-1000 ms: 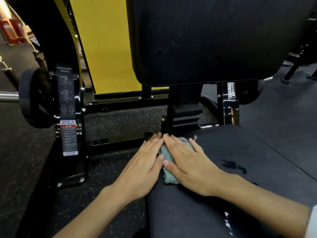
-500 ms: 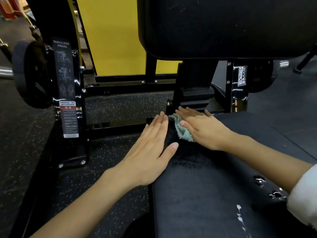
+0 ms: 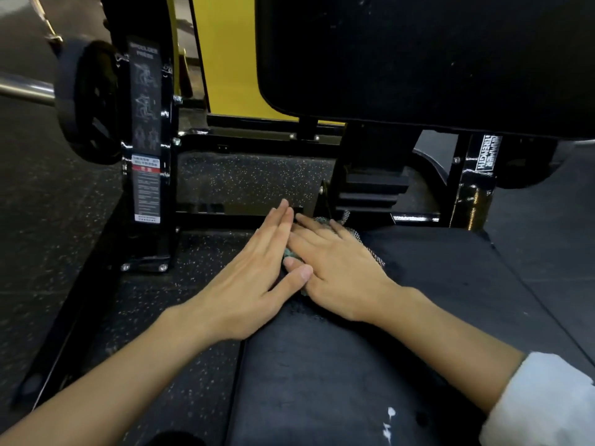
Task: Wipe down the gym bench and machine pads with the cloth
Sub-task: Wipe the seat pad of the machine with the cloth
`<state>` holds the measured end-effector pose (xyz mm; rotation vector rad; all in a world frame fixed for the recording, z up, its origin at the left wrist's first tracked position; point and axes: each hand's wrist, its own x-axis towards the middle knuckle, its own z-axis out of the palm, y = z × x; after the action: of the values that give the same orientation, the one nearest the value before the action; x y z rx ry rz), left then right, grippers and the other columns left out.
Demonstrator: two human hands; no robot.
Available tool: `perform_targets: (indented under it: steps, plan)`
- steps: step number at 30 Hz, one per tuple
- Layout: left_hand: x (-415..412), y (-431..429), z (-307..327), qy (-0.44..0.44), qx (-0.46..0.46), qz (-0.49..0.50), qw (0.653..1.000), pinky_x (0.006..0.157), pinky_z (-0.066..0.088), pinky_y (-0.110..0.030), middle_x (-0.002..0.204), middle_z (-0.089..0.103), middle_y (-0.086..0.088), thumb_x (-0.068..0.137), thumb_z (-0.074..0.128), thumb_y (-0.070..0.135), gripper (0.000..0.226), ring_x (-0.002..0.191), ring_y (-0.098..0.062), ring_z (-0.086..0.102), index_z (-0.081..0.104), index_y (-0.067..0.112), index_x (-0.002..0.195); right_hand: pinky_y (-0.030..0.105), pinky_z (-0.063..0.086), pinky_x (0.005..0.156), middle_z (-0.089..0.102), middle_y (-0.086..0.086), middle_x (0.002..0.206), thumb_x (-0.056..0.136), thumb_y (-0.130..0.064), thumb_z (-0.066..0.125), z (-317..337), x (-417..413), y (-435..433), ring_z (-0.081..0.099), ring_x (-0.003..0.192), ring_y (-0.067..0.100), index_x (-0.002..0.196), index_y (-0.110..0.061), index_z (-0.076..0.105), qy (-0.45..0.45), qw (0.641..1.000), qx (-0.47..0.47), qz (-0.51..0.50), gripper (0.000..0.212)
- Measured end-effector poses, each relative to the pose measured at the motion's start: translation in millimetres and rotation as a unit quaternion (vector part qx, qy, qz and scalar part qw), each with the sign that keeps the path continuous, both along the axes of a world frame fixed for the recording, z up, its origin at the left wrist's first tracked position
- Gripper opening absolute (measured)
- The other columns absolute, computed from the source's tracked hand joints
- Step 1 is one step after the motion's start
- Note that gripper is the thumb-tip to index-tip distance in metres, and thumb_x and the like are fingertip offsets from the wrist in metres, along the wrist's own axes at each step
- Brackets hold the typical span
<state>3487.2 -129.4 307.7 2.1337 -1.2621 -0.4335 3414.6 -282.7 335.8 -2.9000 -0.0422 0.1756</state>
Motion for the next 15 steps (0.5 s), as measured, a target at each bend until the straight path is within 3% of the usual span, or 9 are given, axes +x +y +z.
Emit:
perform_targets:
  steps: [4, 8, 12, 15]
  plan:
    - [-2.4, 0.2, 3.1, -0.038, 0.039, -0.003, 0.999, 0.120, -0.006, -0.018, 0.160, -0.028, 0.014, 0.087, 0.008, 0.078, 0.089, 0.144, 0.007, -0.023, -0.017, 0.023, 0.153, 0.042, 0.001, 0.123, 0.012, -0.015, 0.164, 0.106, -0.037, 0.017, 2.3, -7.6, -8.6, 0.001, 0.151, 0.005, 0.156, -0.031, 0.017, 0.015, 0.999, -0.010, -0.036, 0.051]
    - [-4.7, 1.8, 5.6, -0.064, 0.083, -0.009, 0.994, 0.121, -0.008, -0.026, 0.161, -0.026, 0.010, 0.085, -0.003, 0.079, 0.091, 0.145, 0.002, -0.025, -0.014, 0.021, 0.154, 0.042, 0.000, 0.121, 0.004, -0.024, 0.162, 0.093, -0.044, 0.005, 7.6, -23.7, -28.9, 0.000, 0.150, 0.001, 0.157, -0.038, 0.008, 0.038, 0.995, -0.031, -0.092, 0.064]
    - [-6.3, 2.0, 10.6, -0.055, 0.108, -0.005, 0.993, 0.120, -0.011, -0.025, 0.161, -0.026, 0.010, 0.092, 0.006, 0.069, 0.083, 0.144, 0.002, -0.027, -0.013, 0.020, 0.156, 0.047, 0.004, 0.120, 0.012, -0.021, 0.162, 0.097, -0.044, 0.007, 7.4, -47.3, -58.2, 0.005, 0.151, 0.005, 0.156, -0.037, 0.015, 0.032, 0.986, -0.024, -0.162, 0.060]
    - [-7.2, 1.7, 10.4, -0.044, 0.099, -0.001, 0.994, 0.122, -0.008, -0.028, 0.161, -0.024, 0.010, 0.094, 0.009, 0.067, 0.081, 0.145, 0.002, -0.025, -0.010, 0.020, 0.156, 0.043, 0.009, 0.120, 0.023, -0.014, 0.161, 0.103, -0.039, 0.013, 4.3, -52.1, -60.2, 0.013, 0.151, 0.011, 0.155, -0.031, 0.026, 0.003, 0.981, 0.000, -0.194, 0.054]
